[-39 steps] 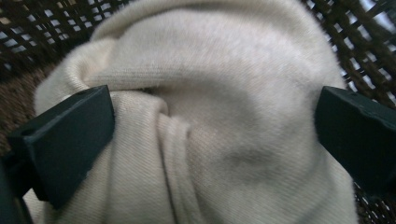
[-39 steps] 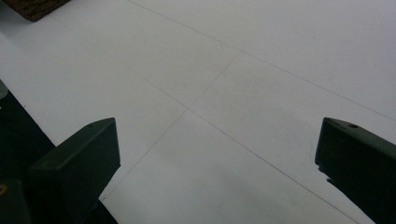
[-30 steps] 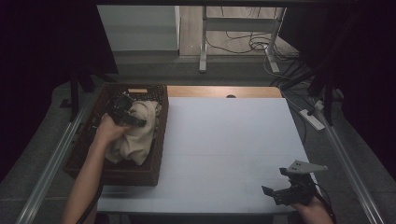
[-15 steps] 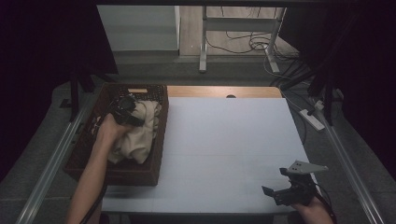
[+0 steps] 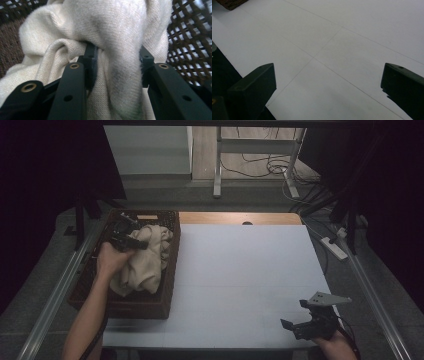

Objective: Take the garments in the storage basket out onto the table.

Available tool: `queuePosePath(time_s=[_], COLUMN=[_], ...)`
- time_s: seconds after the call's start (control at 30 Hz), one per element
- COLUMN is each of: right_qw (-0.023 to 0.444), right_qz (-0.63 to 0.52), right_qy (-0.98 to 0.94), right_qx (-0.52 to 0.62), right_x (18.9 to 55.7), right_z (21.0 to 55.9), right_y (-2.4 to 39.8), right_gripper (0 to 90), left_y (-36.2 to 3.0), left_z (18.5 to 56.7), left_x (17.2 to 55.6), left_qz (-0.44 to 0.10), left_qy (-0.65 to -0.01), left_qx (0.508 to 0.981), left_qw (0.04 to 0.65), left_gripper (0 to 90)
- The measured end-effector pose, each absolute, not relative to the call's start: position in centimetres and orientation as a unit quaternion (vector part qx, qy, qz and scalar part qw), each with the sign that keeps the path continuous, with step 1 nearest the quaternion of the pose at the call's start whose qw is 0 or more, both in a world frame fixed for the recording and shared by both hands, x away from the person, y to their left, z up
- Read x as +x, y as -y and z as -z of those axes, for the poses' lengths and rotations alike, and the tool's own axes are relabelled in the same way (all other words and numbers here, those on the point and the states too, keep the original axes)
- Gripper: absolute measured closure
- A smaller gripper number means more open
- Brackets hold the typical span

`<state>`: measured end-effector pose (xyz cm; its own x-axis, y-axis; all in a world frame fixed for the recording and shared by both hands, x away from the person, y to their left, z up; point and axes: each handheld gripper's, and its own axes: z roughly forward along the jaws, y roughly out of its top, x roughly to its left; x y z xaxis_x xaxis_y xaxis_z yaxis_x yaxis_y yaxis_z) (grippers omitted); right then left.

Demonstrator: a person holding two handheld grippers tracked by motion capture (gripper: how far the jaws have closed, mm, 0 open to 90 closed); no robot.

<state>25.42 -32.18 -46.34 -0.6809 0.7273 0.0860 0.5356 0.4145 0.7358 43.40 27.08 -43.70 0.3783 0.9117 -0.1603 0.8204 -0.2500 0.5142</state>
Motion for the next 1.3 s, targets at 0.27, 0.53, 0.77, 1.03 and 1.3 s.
queuePosePath(time_s=[0.27, 0.53, 0.77, 1.03, 1.3], right_qw=[0.124, 0.125, 0.125, 0.125, 0.124], right_qz=[-0.385, -0.388, -0.387, -0.387, -0.388], right_qy=[-0.832, -0.830, -0.830, -0.830, -0.830], right_qx=[0.379, 0.381, 0.381, 0.382, 0.382], right_x=[25.4, 25.4, 25.4, 25.4, 25.4], right_z=[46.3, 46.3, 46.3, 46.3, 46.3], right_y=[32.2, 32.3, 32.3, 32.2, 32.3], right_gripper=[0.3, 0.2, 0.2, 0.2, 0.2], left_y=[-27.9, -28.3, -28.9, -28.0, -26.0], left_z=[40.7, 37.3, 34.9, 32.0, 28.9], left_x=[41.7, 40.1, 38.9, 38.2, 38.1], left_qz=[-0.119, -0.140, -0.148, -0.155, -0.160], left_qy=[-0.531, -0.512, -0.496, -0.469, -0.434], left_qx=[0.772, 0.754, 0.736, 0.732, 0.732], left_qw=[0.329, 0.388, 0.436, 0.469, 0.501], left_gripper=[63.1, 63.4, 63.6, 63.7, 63.7])
